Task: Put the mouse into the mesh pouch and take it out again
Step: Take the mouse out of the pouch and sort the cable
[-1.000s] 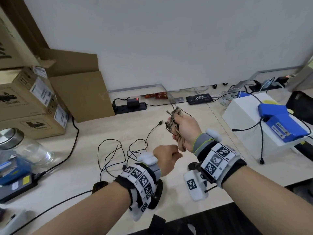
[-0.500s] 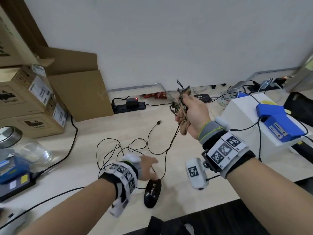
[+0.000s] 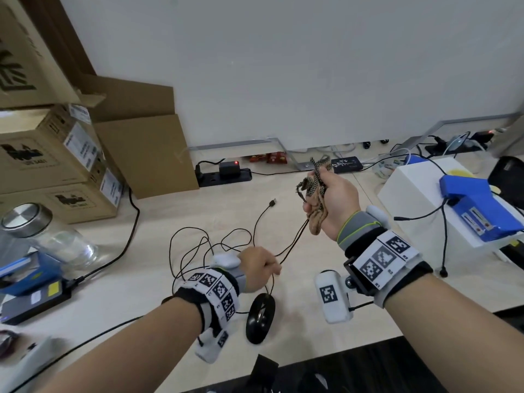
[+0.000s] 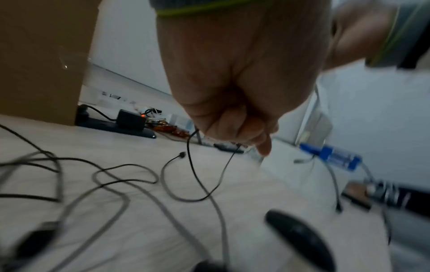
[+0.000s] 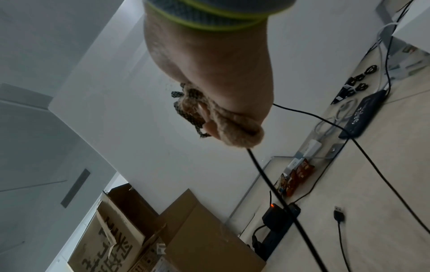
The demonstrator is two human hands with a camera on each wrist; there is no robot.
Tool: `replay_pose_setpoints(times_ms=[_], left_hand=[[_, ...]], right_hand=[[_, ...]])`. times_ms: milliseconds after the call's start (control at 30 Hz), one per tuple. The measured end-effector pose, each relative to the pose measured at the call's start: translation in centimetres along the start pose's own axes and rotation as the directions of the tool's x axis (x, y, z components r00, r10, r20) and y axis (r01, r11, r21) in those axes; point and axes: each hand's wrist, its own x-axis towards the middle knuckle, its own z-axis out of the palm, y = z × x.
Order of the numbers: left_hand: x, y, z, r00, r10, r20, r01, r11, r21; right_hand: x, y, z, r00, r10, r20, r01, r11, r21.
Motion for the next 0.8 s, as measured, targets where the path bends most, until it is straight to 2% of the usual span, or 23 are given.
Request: replay_pose_setpoints(times_ms=[33, 100, 167, 267, 300, 333, 400, 433, 467, 500, 533, 567, 600, 700, 800], left_hand=[[-0.3, -0.9, 0.5, 0.99, -0.055, 0.129, 0.036, 0.988, 0.151], [-1.4, -2.8, 1.4, 0.915, -0.218, 0.339, 0.053, 0.899, 0.434], [-2.0, -4.3, 1.8, 0.88, -0.295, 0.373, 0.062, 0.849, 0.524], [-2.0, -5.1, 0.4, 0.876, -0.292, 0.384, 0.017, 0.814, 0.581], [-1.7, -5.0, -0.2, 0.891, -0.275, 0.362, 0.039, 0.839, 0.543], [-1.3, -4.7, -0.8, 0.906, -0.247, 0.343, 0.081, 0.897, 0.434], [-1.0, -2.7, -2.1, 0.955, -0.124, 0.27, 0.126, 0.992, 0.011], [-0.9, -1.4, -2.5, 0.974, -0.068, 0.215, 0.123, 0.96, -0.251], [-0.7, 0.0, -2.8, 0.988, -0.04, 0.148, 0.111, 0.856, -0.505], [-0.9, 1.4, -3.3, 0.996, -0.039, 0.08, 0.084, 0.723, -0.685], [-0.9, 2.4, -3.7, 0.998, -0.06, 0.022, 0.055, 0.616, -0.786], [-0.9, 3.1, -3.8, 0.996, -0.085, -0.026, 0.027, 0.569, -0.822], [-0.9, 3.4, -3.8, 0.991, -0.113, -0.075, 0.004, 0.575, -0.818], [-0.9, 2.9, -3.6, 0.957, -0.204, -0.207, -0.019, 0.666, -0.746], [-0.8, 2.2, -3.6, 0.899, -0.258, -0.354, -0.024, 0.778, -0.628]], right_hand=[[0.1, -0.2, 0.0, 1.0, -0.005, -0.002, 0.005, 1.0, -0.001], [0.3, -0.5, 0.2, 1.0, -0.03, 0.002, 0.03, 1.0, -0.005], [0.2, -0.5, 0.4, 0.998, -0.055, 0.012, 0.055, 0.998, -0.016], [0.1, -0.2, 0.9, 0.998, -0.051, 0.032, 0.052, 0.999, -0.012], [0.0, -0.1, 1.0, 0.998, -0.04, 0.04, 0.04, 0.999, 0.001], [-0.1, 0.2, 1.1, 0.998, -0.024, 0.051, 0.024, 1.0, 0.019], [-0.2, 0.9, 1.4, 0.994, 0.024, 0.104, -0.032, 0.997, 0.073], [-0.4, 1.3, 1.4, 0.987, 0.062, 0.147, -0.077, 0.992, 0.097], [-0.6, 1.7, 1.3, 0.974, 0.109, 0.2, -0.134, 0.984, 0.114], [-0.8, 2.0, 1.4, 0.953, 0.156, 0.259, -0.192, 0.974, 0.118], [-0.9, 2.3, 1.4, 0.93, 0.196, 0.311, -0.241, 0.964, 0.115], [-1.0, 2.4, 1.2, 0.913, 0.223, 0.341, -0.276, 0.955, 0.112], [-1.0, 2.6, 1.0, 0.903, 0.24, 0.357, -0.296, 0.949, 0.111], [-1.0, 3.0, 0.9, 0.897, 0.247, 0.367, -0.305, 0.946, 0.109], [-1.1, 3.7, 0.9, 0.901, 0.254, 0.351, -0.298, 0.952, 0.077]])
